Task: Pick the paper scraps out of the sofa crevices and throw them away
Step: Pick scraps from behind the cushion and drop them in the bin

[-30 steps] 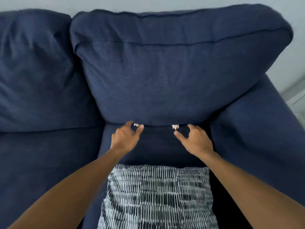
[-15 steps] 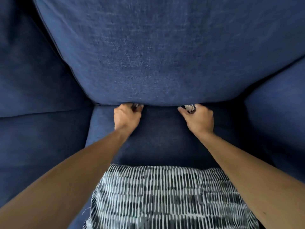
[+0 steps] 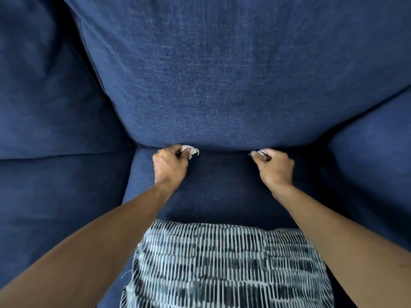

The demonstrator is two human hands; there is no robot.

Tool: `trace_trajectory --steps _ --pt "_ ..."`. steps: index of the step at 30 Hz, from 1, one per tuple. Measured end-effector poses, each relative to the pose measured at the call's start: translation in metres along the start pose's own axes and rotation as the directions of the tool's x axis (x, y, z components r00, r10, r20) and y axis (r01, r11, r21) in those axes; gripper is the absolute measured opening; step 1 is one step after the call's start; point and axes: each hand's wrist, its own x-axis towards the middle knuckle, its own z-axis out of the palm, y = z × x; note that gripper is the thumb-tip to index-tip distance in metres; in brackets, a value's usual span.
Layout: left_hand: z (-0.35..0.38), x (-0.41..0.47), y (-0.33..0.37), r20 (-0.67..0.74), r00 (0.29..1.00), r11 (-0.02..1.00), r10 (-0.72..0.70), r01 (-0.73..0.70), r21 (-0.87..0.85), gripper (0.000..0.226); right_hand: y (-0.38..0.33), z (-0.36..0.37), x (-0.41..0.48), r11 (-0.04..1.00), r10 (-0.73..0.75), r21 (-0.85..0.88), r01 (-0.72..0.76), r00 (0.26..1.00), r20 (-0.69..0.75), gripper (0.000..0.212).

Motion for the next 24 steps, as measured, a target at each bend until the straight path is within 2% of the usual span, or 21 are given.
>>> trace_trajectory --steps 3,9,17,24 --pt "-0.019 -0.008 0.012 0.001 1.0 0.999 0.001 -0.001 -0.038 0.02 -0.009 -0.019 -0.013 1.0 -0.02 0.013 0.019 1.0 0.015 0.029" --pt "-0.076 -0.025 0.059 -0.051 0.997 0.991 0.052 -0.058 -0.117 0.013 -0.044 -0.077 -0.043 0.997 -0.068 0.029 0.068 0.998 -0.009 0.032" --pt "-0.162 -0.062 0.151 -0.059 0.978 0.959 0.199 -0.207 -0.191 0.018 -0.114 -0.184 -0.09 0.983 -0.152 0.089 0.16 0.985 -0.085 0.024" --pt "-0.208 -0.104 0.228 -0.057 0.953 0.924 0.298 -0.303 -0.234 0.022 -0.149 -0.278 -0.131 0.969 -0.209 0.098 0.227 0.964 -0.163 0.019"
